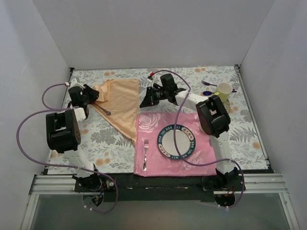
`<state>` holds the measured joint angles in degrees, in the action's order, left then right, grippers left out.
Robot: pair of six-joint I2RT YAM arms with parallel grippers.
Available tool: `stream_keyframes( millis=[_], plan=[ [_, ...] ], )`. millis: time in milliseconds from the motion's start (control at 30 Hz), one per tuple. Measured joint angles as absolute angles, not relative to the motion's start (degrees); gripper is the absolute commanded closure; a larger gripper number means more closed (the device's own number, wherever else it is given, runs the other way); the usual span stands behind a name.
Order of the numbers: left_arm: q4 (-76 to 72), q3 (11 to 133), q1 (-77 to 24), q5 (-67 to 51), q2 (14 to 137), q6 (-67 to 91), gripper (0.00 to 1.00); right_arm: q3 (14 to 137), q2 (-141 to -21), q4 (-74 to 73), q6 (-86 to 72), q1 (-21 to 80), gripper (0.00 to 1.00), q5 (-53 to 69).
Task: Fold the napkin, place the utensils inside, and roll it up
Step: Fold the napkin
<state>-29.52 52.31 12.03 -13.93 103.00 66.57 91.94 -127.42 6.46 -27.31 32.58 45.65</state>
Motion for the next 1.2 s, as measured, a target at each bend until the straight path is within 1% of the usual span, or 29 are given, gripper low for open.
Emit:
stream_keyframes(
  millis=[33,100,133,200,233,267,333,367,467,500,567,600,667,700,733,833,933,1033,1067,1200],
  plan=[
    [-28.93,52.03,12.03,-14.09,102.78,66.94,0.66,91.92,-127.42,6.63,-27.35,32.58,0.82,45.65],
    [-27.16,51.79,12.03,-15.14,102.39,67.61,0.62,91.79,-127.42,6.92,-27.53,32.58,0.82,45.67],
    [-26.59,51.64,12.05,-15.9,102.19,67.92,0.57,91.59,-127.35,7.2,-27.68,32.58,0.82,45.69],
    [-26.11,49.91,11.97,-18.15,100.44,68.71,0.57,91.2,-127.31,7.6,-28.23,32.58,0.82,45.84],
    [-25.41,48.38,11.86,-19.14,98.76,69.28,0.52,91.09,-127.33,7.75,-28.45,32.58,0.82,45.89],
    [-24.53,46.94,11.73,-19.86,96.92,69.91,0.39,91.0,-127.31,7.86,-28.6,32.58,0.82,46.0],
    [-22.44,43.9,11.49,-20.01,92.03,71.29,0.37,91.0,-127.33,8.16,-29.15,32.58,0.82,46.17],
    [-20.78,43.38,11.35,-19.94,89.78,71.85,0.23,91.0,-127.33,8.45,-29.47,32.58,0.82,46.35],
    [-14.83,47.16,11.25,-18.81,87.7,72.58,0.23,91.02,-127.33,8.99,-29.93,32.58,0.82,46.7],
    [-13.13,49.06,11.25,-18.22,88.2,72.84,0.28,91.02,-127.33,9.06,-29.98,32.6,0.82,46.74],
    [-9.63,52.86,11.29,-17.78,89.49,72.86,0.41,91.02,-127.33,9.06,-30.0,32.6,0.82,46.76],
    [-7.86,54.43,11.31,-17.8,90.3,72.62,0.51,91.02,-127.33,9.06,-29.93,32.58,0.82,46.74],
    [-3.75,57.67,11.42,-18.35,92.79,71.83,0.51,91.0,-127.31,9.02,-29.82,32.6,0.82,46.72],
    [-2.09,59.37,11.42,-18.96,94.61,70.96,0.5,91.02,-127.31,9.02,-29.8,32.58,0.82,46.72],
    [-0.6,60.8,11.4,-19.73,96.62,70.32,0.47,91.02,-127.31,8.99,-29.8,32.6,0.82,46.72],
    [2.72,61.89,11.25,-22.09,101.12,69.36,0.45,91.02,-127.31,8.99,-29.78,32.62,0.81,46.72],
    [5.23,61.78,10.74,-23.81,104.36,68.75,0.51,91.07,-127.31,8.91,-29.76,32.67,0.81,46.72],
    [6.2,61.65,10.09,-24.84,105.38,68.14,0.54,91.07,-127.31,8.75,-29.76,32.75,0.81,46.72],
    [6.13,61.65,9.85,-24.95,105.54,68.03,0.59,91.07,-127.31,8.75,-29.76,32.75,0.81,46.72],
    [6.24,61.6,8.75,-24.56,105.65,67.46,0.56,91.07,-127.31,8.67,-29.58,32.8,0.81,46.7]
  ],
)
